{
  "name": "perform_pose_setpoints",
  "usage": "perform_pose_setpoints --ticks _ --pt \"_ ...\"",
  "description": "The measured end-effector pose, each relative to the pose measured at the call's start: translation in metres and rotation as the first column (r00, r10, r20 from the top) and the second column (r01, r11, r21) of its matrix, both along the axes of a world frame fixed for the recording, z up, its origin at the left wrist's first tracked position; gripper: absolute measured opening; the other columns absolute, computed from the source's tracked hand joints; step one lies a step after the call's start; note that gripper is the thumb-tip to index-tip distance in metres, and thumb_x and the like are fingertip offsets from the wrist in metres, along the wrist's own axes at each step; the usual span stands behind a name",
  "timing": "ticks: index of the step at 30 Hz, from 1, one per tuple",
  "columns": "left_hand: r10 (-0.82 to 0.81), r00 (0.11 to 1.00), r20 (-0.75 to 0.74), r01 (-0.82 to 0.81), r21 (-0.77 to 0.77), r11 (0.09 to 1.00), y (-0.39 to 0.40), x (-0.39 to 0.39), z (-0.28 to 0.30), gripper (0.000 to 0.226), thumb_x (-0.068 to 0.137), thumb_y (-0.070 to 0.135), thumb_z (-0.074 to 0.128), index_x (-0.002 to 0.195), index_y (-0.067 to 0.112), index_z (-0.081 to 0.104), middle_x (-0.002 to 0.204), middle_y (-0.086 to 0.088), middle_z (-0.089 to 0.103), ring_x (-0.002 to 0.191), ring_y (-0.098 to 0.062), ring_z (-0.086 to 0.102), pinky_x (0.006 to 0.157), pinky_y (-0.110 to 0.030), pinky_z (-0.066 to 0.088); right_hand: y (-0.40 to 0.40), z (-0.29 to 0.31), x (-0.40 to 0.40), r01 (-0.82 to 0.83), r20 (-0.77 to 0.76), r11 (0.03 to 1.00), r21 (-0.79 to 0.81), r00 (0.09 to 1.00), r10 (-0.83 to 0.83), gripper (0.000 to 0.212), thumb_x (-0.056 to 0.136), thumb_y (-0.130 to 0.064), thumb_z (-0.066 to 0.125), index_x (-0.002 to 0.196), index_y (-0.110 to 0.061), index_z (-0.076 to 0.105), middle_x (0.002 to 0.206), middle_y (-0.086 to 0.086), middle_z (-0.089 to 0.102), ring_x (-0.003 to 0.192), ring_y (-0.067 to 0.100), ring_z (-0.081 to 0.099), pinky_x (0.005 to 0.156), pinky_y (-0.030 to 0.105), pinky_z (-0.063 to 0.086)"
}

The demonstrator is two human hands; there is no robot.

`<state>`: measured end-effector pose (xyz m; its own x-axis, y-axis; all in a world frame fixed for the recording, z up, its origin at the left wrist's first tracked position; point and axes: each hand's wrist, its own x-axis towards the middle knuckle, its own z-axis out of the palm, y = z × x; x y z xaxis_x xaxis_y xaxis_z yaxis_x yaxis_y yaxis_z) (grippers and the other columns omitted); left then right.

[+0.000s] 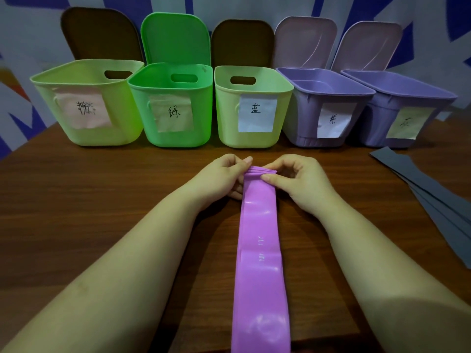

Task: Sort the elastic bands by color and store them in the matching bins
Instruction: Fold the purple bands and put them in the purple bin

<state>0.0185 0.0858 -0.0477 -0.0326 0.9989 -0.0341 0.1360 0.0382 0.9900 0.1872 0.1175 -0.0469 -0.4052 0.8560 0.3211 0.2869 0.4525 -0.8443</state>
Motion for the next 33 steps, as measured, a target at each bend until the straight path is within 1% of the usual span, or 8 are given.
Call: perform_pose_setpoints --ticks 2,5,9,17,21,26,29,33 --pt "0.002 1.000 0.001 -0.002 -0.020 1.000 -0.001 0.001 0.002 0.029 0.097 0.033 0.048 0.076 0.013 0.047 0.061 0.000 0.054 0.049 -0.008 0.058 0.052 -0.025 0.049 -0.001 0.000 0.000 0.022 0.006 0.999 0.038 1.000 -0.022 0.024 0.078 -0.008 0.075 0.077 -0.031 0.067 0.086 0.004 0.072 0.082 0.025 0.066 0.077 0.035 0.053" --pt "0.006 0.997 0.071 -0.002 -0.056 0.998 -0.004 0.000 0.004 0.025 0.096 0.029 0.052 0.079 0.011 0.048 0.059 0.001 0.054 0.048 -0.008 0.059 0.048 -0.022 0.051 -0.001 -0.001 -0.001 0.042 0.025 0.996 0.074 0.999 -0.044 0.028 0.078 -0.010 0.075 0.076 -0.036 0.065 0.085 -0.006 0.071 0.083 0.021 0.066 0.079 0.038 0.054" --pt "0.003 0.995 0.104 0.007 -0.096 0.995 -0.005 -0.002 0.006 0.020 0.093 0.025 0.056 0.082 0.010 0.051 0.058 0.001 0.056 0.049 -0.006 0.061 0.049 -0.020 0.051 -0.003 -0.001 -0.003 0.055 0.048 0.994 0.093 0.997 -0.060 0.030 0.078 -0.010 0.075 0.075 -0.038 0.064 0.083 -0.009 0.070 0.078 0.014 0.064 0.077 0.035 0.053" --pt "-0.025 0.994 0.105 0.036 -0.104 0.994 -0.005 -0.006 0.006 0.003 0.090 0.010 0.060 0.089 0.010 0.057 0.048 0.008 0.060 0.046 0.000 0.058 0.049 -0.015 0.051 0.000 -0.003 -0.002 0.014 0.067 0.999 0.043 0.998 -0.017 0.026 0.076 -0.008 0.076 0.078 -0.032 0.068 0.087 -0.002 0.072 0.083 0.021 0.066 0.078 0.035 0.053" --pt "-0.035 0.995 0.096 0.045 -0.107 0.993 -0.006 -0.007 0.006 0.007 0.090 0.006 0.060 0.085 0.010 0.057 0.045 0.008 0.060 0.045 0.000 0.058 0.049 -0.015 0.051 0.000 -0.003 -0.001 -0.059 0.022 0.996 -0.060 0.998 0.060 0.022 0.075 -0.002 0.076 0.082 -0.022 0.069 0.089 0.004 0.072 0.081 0.015 0.067 0.080 0.032 0.054" --pt "-0.036 0.994 0.104 0.047 -0.108 0.993 -0.004 -0.008 0.004 0.010 0.087 0.004 0.062 0.083 0.011 0.057 0.055 0.004 0.060 0.046 0.000 0.057 0.051 -0.016 0.052 0.000 -0.004 -0.005 -0.044 -0.018 0.982 -0.186 0.999 0.042 0.004 0.082 -0.016 0.070 0.082 -0.020 0.068 0.082 0.000 0.069 0.071 0.009 0.063 0.064 0.023 0.054" --pt "-0.053 0.992 0.112 0.065 -0.107 0.992 -0.005 -0.010 0.004 0.010 0.087 0.003 0.063 0.083 0.011 0.057 0.056 0.003 0.060 0.047 0.000 0.057 0.052 -0.017 0.053 0.001 -0.004 -0.006 0.021 0.013 0.977 -0.210 1.000 -0.019 0.006 0.087 -0.022 0.065 0.083 -0.018 0.066 0.075 0.002 0.067 0.066 0.010 0.063 0.054 0.019 0.052" --pt "-0.056 0.993 0.107 0.067 -0.102 0.993 -0.007 -0.011 0.006 0.012 0.087 0.002 0.062 0.083 0.011 0.056 0.063 0.000 0.058 0.048 -0.001 0.056 0.049 -0.017 0.052 0.001 -0.002 -0.004 0.019 0.011 0.948 -0.319 1.000 -0.016 0.008 0.085 -0.022 0.067 0.089 -0.015 0.069 0.084 0.007 0.070 0.072 0.013 0.066 0.050 0.017 0.047"
